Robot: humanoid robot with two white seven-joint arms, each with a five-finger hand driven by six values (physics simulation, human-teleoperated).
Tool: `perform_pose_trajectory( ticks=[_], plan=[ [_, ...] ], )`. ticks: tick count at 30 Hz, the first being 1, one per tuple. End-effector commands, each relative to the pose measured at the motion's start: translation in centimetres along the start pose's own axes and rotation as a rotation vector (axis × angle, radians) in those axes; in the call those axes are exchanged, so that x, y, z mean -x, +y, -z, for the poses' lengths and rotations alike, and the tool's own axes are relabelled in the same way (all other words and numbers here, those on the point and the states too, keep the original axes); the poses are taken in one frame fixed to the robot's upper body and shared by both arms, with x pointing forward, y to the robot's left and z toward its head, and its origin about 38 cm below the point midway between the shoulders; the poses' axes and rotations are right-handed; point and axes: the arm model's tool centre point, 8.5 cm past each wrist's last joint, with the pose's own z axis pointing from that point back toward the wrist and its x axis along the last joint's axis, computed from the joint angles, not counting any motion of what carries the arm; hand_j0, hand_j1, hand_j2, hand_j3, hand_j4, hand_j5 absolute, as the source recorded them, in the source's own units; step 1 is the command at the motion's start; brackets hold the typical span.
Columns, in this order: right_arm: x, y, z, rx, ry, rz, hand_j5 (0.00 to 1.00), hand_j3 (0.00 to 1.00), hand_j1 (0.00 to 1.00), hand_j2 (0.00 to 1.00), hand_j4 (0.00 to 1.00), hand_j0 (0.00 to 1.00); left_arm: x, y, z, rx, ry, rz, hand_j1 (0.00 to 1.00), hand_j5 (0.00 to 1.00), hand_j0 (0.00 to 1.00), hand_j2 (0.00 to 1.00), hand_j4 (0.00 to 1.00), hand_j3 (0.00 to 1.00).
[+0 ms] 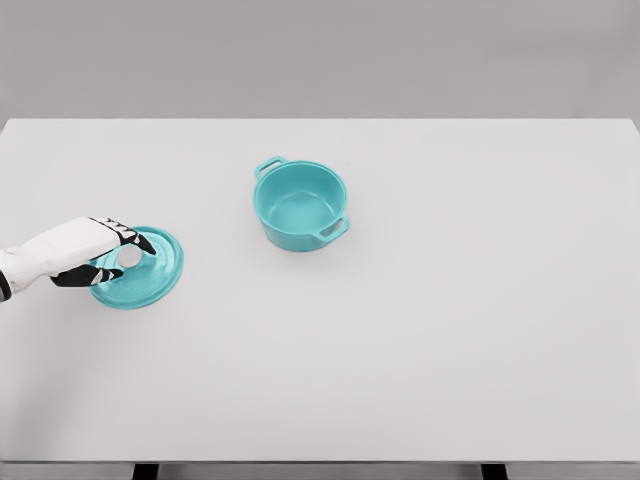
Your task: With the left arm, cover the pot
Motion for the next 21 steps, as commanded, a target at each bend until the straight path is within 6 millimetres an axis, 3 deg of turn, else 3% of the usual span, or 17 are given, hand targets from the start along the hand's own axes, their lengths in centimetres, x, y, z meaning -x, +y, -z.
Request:
perform_pose_trajectory(
  ticks=[1, 12, 21],
  plan=[
    [0.12, 0.01, 0.0, 0.0, 0.002, 0.0, 1.0, 1.0, 1.0, 1.0, 1.0, 1.0, 0.03, 0.05, -0.03, -0.004, 0.0, -0.005, 0.67, 0.67, 0.67, 0.67, 0.67, 0.67],
    [0.02, 0.01, 0.0, 0.0, 0.001, 0.0, 1.0, 1.0, 1.0, 1.0, 1.0, 1.0, -0.03, 0.0, 0.04, -0.003, -0.002, -0.007, 0.67, 0.67, 0.67, 0.67, 0.67, 0.67],
    [0.12, 0.01, 0.0, 0.0, 0.002, 0.0, 1.0, 1.0, 1.0, 1.0, 1.0, 1.0, 0.01, -0.15, 0.1, -0.003, -0.001, -0.012, 0.58, 0.58, 0.58, 0.58, 0.58, 0.58]
  ],
)
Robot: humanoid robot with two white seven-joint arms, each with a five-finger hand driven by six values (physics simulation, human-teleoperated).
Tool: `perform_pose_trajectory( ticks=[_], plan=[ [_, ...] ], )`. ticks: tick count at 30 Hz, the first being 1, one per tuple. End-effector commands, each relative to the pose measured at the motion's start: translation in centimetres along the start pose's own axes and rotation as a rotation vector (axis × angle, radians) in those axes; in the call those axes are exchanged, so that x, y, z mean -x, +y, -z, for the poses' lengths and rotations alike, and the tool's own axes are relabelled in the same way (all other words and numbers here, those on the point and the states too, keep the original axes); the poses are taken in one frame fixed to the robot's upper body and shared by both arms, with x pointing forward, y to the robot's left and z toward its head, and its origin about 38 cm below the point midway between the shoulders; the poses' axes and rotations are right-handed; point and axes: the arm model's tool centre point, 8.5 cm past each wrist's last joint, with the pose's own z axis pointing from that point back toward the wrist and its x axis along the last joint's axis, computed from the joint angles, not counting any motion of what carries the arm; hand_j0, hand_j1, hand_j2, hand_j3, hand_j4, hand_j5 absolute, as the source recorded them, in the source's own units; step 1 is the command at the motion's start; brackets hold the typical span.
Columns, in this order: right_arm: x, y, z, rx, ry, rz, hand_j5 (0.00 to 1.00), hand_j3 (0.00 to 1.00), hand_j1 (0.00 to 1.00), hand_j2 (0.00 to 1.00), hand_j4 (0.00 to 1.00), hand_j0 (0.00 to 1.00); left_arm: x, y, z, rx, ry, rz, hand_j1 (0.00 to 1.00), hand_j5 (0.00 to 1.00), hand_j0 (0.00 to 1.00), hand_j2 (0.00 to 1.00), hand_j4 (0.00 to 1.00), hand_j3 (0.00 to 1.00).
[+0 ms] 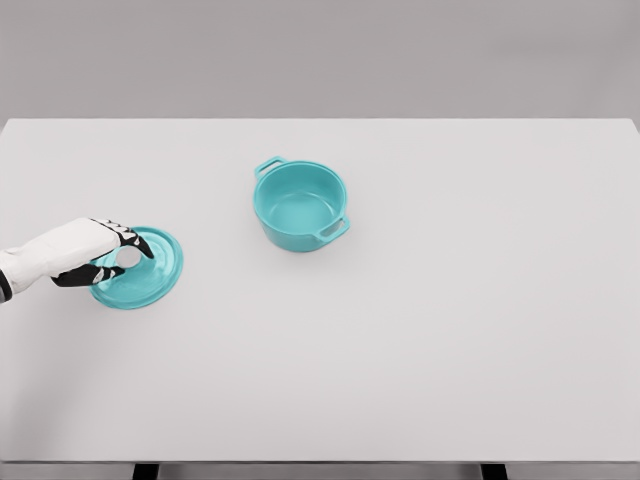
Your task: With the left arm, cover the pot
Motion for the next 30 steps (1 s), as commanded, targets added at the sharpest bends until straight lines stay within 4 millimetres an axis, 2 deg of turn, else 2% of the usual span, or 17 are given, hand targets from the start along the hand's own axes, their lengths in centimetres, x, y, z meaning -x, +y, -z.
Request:
perform_pose_trajectory(
  ticks=[1, 11, 22, 30],
  plan=[
    [-0.1, 0.0, 0.0, 0.0, -0.001, 0.0, 1.0, 1.0, 1.0, 1.0, 1.0, 1.0, 0.0, 0.0, 0.1, -0.004, -0.002, -0.007, 0.58, 0.58, 0.58, 0.58, 0.58, 0.58],
    [-0.1, 0.0, 0.0, 0.0, -0.002, 0.0, 1.0, 1.0, 1.0, 1.0, 1.0, 1.0, 0.0, 0.0, 0.0, -0.006, 0.0, -0.007, 0.52, 0.52, 0.52, 0.52, 0.52, 0.52],
    [-0.1, 0.0, 0.0, 0.0, -0.002, 0.0, 1.0, 1.0, 1.0, 1.0, 1.0, 1.0, 0.0, 0.9, -0.3, -0.026, -0.002, 0.004, 0.52, 0.52, 0.52, 0.52, 0.52, 0.52],
    [0.0, 0.0, 0.0, 0.0, 0.001, 0.0, 1.0, 1.0, 1.0, 1.0, 1.0, 1.0, -0.6, 3.3, -0.1, -0.067, -0.02, 0.049, 0.52, 0.52, 0.52, 0.52, 0.52, 0.52]
  ],
)
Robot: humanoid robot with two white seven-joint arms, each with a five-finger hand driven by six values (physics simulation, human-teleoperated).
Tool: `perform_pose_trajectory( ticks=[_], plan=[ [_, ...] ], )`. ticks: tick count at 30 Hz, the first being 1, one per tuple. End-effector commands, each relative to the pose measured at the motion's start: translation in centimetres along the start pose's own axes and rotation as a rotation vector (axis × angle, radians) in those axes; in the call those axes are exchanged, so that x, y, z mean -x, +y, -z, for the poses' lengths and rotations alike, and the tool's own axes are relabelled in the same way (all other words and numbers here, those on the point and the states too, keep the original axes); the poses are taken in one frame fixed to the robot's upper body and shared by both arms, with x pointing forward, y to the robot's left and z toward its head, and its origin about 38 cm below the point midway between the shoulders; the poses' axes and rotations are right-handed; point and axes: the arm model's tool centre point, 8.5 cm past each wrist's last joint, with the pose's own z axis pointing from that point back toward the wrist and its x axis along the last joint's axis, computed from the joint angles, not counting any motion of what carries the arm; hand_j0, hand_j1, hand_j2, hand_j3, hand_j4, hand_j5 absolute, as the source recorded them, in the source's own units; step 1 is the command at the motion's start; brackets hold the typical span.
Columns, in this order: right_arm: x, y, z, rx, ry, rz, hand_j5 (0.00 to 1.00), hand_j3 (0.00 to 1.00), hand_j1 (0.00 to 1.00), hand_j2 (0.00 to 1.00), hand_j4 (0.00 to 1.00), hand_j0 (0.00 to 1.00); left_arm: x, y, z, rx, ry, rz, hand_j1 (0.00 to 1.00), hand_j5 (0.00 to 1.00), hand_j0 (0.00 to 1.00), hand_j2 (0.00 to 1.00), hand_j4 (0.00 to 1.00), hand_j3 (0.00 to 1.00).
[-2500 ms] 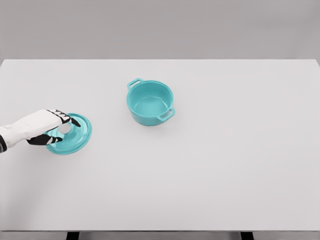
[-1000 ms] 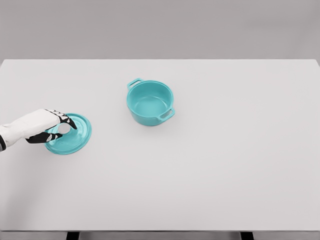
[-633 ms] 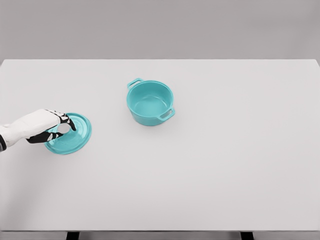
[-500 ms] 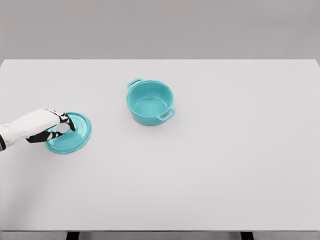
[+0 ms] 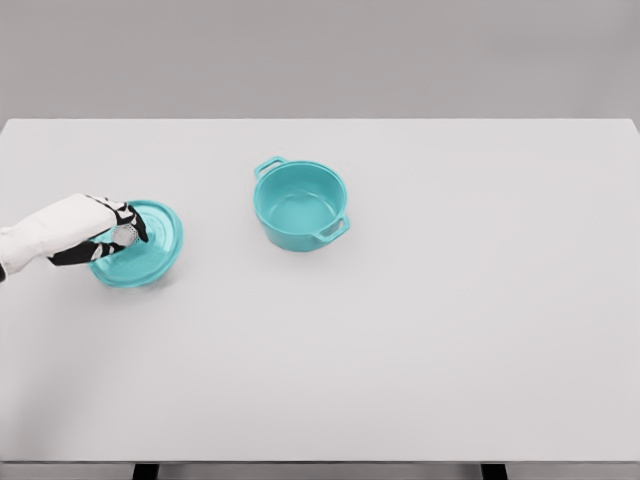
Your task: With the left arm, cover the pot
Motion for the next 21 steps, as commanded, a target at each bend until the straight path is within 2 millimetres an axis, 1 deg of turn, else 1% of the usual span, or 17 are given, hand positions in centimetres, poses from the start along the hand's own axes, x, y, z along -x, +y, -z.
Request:
perform_pose_trajectory(
  ticks=[1, 4, 12, 15, 19, 21],
  plan=[
    [0.1, 0.0, 0.0, 0.0, 0.001, 0.0, 1.0, 1.0, 1.0, 1.0, 1.0, 1.0, -0.1, 0.3, 0.0, -0.006, -0.004, 0.002, 0.52, 0.52, 0.52, 0.52, 0.52, 0.52],
    [0.1, 0.0, 0.0, 0.0, 0.002, 0.0, 1.0, 1.0, 1.0, 1.0, 1.0, 1.0, -0.1, 0.4, 0.0, -0.009, -0.005, 0.005, 0.52, 0.52, 0.52, 0.52, 0.52, 0.52],
    [0.0, 0.0, 0.0, 0.0, 0.001, 0.0, 1.0, 1.0, 1.0, 1.0, 1.0, 1.0, -0.6, 2.6, 0.6, -0.045, -0.023, 0.047, 0.52, 0.52, 0.52, 0.52, 0.52, 0.52],
    [0.1, 0.0, 0.0, 0.0, 0.002, 0.0, 1.0, 1.0, 1.0, 1.0, 1.0, 1.0, -1.0, 3.8, 0.9, -0.066, -0.032, 0.071, 0.52, 0.52, 0.52, 0.52, 0.52, 0.52],
    [0.1, 0.0, 0.0, 0.0, 0.002, 0.0, 1.0, 1.0, 1.0, 1.0, 1.0, 1.0, -1.3, 3.9, 0.9, -0.072, -0.039, 0.072, 0.52, 0.52, 0.52, 0.52, 0.52, 0.52],
    [0.1, 0.0, 0.0, 0.0, 0.002, 0.0, 1.0, 1.0, 1.0, 1.0, 1.0, 1.0, -1.8, 4.6, 1.0, -0.084, -0.052, 0.092, 0.52, 0.52, 0.52, 0.52, 0.52, 0.52]
  ],
)
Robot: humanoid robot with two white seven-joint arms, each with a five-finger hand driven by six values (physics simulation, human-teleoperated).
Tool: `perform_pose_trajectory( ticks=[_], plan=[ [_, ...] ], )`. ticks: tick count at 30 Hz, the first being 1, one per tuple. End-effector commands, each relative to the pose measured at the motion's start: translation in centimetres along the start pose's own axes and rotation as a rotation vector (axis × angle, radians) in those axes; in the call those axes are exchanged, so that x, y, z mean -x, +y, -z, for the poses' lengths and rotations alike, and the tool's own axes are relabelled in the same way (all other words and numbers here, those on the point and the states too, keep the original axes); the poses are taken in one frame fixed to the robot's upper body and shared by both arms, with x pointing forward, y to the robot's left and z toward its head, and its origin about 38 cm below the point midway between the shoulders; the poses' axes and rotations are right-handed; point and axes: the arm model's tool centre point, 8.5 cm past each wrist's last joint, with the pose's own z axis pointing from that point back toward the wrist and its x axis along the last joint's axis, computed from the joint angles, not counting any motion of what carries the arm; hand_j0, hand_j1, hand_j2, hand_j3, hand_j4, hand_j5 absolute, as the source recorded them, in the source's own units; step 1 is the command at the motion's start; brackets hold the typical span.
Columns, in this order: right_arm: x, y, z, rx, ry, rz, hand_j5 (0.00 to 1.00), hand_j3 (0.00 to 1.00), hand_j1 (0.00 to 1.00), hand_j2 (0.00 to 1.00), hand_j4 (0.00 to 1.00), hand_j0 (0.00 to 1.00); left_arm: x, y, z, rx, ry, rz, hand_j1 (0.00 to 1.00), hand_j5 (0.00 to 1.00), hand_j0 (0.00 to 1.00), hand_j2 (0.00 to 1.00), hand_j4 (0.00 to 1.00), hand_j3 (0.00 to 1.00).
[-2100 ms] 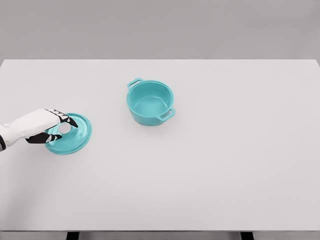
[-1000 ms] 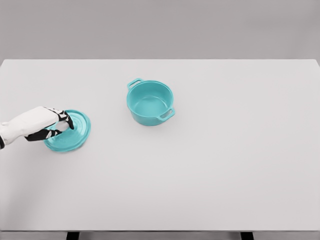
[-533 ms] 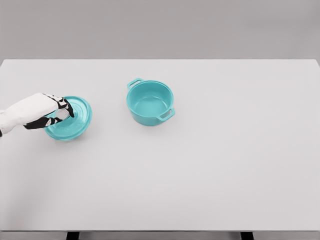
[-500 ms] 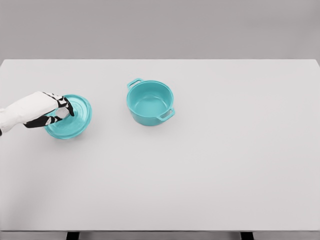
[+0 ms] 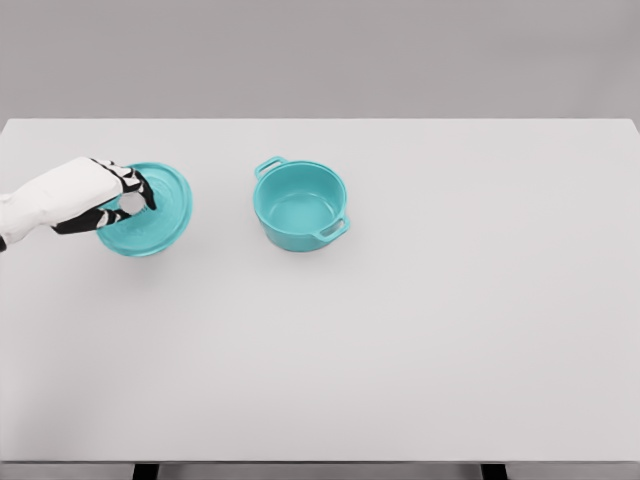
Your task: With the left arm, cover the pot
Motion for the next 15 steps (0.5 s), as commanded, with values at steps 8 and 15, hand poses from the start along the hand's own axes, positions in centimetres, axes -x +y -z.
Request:
perform_pose_trajectory(
  ticks=[8, 15],
  plan=[
    [0.1, 0.0, 0.0, 0.0, 0.0, 0.0, 1.0, 1.0, 1.0, 1.0, 1.0, 1.0, -1.7, 1.4, 1.9, -0.037, -0.062, 0.017, 0.52, 0.52, 0.52, 0.52, 0.52, 0.52],
    [0.0, 0.0, 0.0, 0.0, -0.001, 0.0, 1.0, 1.0, 1.0, 1.0, 1.0, 1.0, -3.6, 2.2, 4.5, -0.061, -0.127, 0.022, 0.52, 0.52, 0.52, 0.52, 0.52, 0.52]
  ],
)
